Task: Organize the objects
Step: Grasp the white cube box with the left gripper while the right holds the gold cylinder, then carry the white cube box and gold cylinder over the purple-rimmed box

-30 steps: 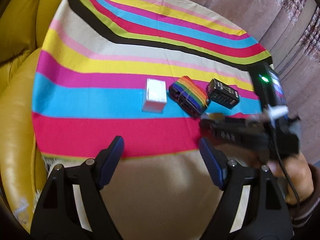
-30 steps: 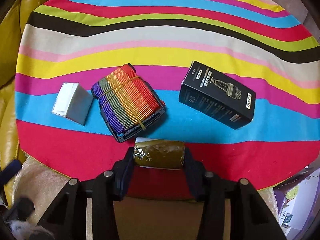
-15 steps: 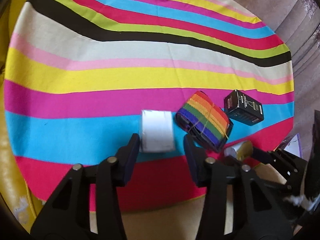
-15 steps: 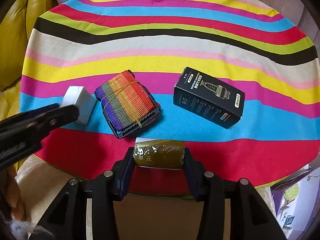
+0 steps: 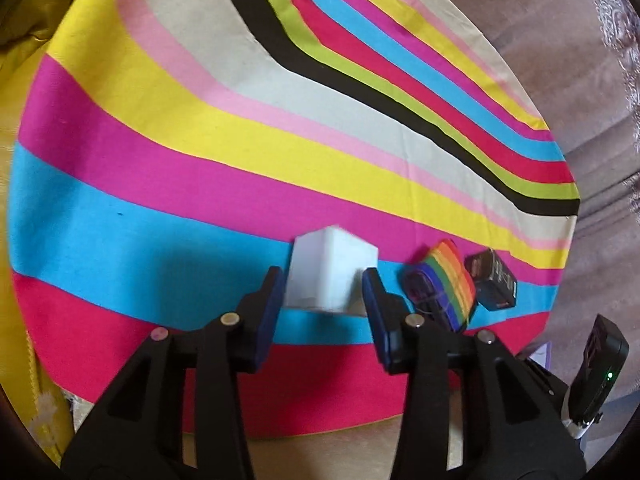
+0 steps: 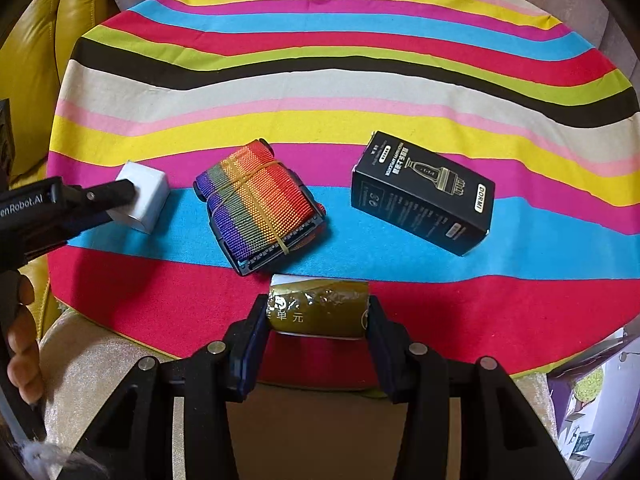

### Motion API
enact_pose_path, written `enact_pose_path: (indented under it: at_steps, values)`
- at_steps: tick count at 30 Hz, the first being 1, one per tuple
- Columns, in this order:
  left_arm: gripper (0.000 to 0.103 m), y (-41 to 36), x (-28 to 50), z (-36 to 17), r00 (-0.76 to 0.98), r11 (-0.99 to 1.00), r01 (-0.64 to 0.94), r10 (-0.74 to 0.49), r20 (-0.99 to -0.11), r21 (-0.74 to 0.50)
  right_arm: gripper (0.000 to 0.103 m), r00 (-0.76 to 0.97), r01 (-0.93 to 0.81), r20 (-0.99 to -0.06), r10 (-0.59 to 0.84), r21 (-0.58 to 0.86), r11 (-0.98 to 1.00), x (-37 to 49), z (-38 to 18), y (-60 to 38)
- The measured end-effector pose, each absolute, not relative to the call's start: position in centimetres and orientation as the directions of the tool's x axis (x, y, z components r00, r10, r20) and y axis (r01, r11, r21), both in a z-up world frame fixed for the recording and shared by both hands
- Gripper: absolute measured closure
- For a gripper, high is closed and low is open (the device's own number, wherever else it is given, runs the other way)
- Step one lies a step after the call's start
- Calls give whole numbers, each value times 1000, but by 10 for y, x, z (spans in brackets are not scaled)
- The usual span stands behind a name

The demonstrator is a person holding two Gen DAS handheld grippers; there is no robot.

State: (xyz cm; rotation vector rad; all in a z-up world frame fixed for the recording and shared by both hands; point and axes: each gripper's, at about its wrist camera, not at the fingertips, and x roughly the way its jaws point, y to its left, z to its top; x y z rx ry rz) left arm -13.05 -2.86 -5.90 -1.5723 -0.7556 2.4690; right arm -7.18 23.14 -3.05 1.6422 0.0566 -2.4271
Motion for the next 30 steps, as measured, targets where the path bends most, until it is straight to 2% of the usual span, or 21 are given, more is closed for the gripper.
enact_pose_path:
  at_steps: [6,9,11,14,15,17,23,30]
  values:
    - [57,-17,-134,-58,-452,-896,145,316,-834,-419,56,-355,195,-923,-150,83,-977,-72,-31,231]
    - [51,-3,-134,-53,-448,-935,121,247,-859,-332,56,-357,196,-922,-149,82,-977,-72,-31,230]
    - [39,8,-134,-49,-450,-955,94,210,-868,-280,56,-363,195,-920,-148,80,-977,-72,-31,230]
    - [38,22,-136,-49,-445,-981,87,116,-888,-172,56,-367,195,-918,-148,80,-977,-72,-30,230]
    - [39,23,-137,-50,-442,-986,93,84,-893,-139,56,-370,195,-917,-148,79,-978,-71,-30,229]
    - [59,25,-141,-53,-429,-992,94,39,-903,-87,56,-380,196,-913,-146,75,-978,-71,-28,229]
    - [59,28,-131,-47,-467,-995,93,-25,-884,-21,56,-417,199,-898,-136,56,-978,-67,-20,233]
    - [59,42,-93,-20,-538,-993,76,30,-842,-85,56,-451,203,-877,-167,81,-976,-55,-9,245]
